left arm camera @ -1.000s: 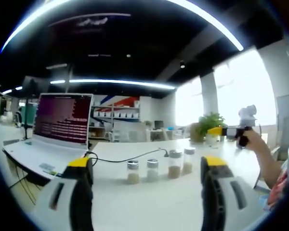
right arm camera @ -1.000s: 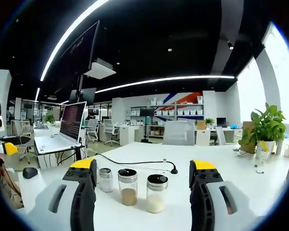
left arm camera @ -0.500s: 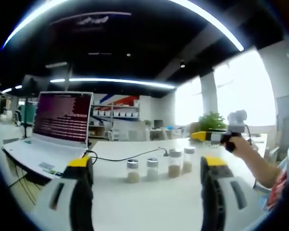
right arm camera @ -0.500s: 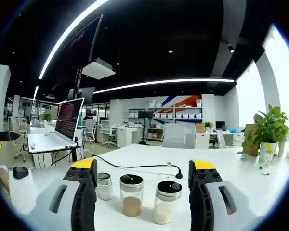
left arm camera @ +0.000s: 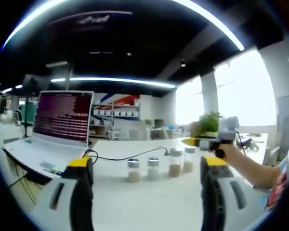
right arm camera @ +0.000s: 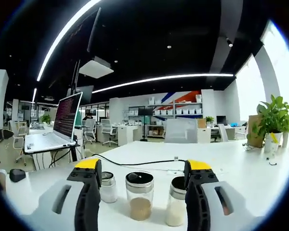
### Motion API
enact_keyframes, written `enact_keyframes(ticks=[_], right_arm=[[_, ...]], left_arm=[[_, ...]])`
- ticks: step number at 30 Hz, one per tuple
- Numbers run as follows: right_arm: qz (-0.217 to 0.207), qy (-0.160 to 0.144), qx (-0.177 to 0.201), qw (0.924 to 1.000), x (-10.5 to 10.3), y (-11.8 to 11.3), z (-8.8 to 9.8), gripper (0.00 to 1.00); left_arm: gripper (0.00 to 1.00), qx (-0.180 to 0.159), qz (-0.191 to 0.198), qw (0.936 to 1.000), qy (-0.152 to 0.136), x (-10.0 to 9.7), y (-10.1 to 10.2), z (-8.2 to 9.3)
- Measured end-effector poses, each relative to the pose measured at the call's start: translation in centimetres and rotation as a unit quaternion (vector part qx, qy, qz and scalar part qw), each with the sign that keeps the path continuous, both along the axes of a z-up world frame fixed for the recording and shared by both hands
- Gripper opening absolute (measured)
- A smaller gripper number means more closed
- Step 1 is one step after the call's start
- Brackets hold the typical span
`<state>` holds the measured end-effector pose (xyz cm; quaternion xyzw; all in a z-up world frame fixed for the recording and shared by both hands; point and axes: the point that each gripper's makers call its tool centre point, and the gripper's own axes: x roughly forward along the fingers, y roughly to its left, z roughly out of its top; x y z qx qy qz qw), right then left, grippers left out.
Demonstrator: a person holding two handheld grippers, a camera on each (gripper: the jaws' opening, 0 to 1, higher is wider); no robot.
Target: Rotate the seasoning bottle until the label or dispensing opening points toward the visible target arrow and the bottle remains upright within the marked orientation range
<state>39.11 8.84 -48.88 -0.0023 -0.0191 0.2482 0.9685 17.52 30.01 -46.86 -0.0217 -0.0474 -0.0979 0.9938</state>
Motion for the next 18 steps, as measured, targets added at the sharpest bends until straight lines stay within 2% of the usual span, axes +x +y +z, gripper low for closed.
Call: enact_keyframes(ticks=[8, 12, 15, 18], right_arm=[[0.001, -0.002, -0.016, 0.9999, 0.1, 1.4, -0.9, 0.69], [0.003, -0.018, -0.028, 0.9994, 0.9, 2.4, -1.4, 0.67], [0.009, 0.000, -0.019, 0.9998, 1.4, 2.8, -2.1, 0.62], [0.000, 0.000, -0.023, 0.9997, 1.9, 2.9, -2.4, 0.60]], left_arm=[[0.98, 0.000, 0.000, 1.0000, 0.001, 0.1, 0.2, 0.0], [0.98, -0.001, 0.000, 1.0000, -0.001, 0.1, 0.3, 0.1], [0.97, -0.004, -0.003, 1.0000, 0.002, 0.1, 0.2, -0.1], [0.97, 0.000, -0.009, 1.0000, -0.003, 0.2, 0.0, 0.1]])
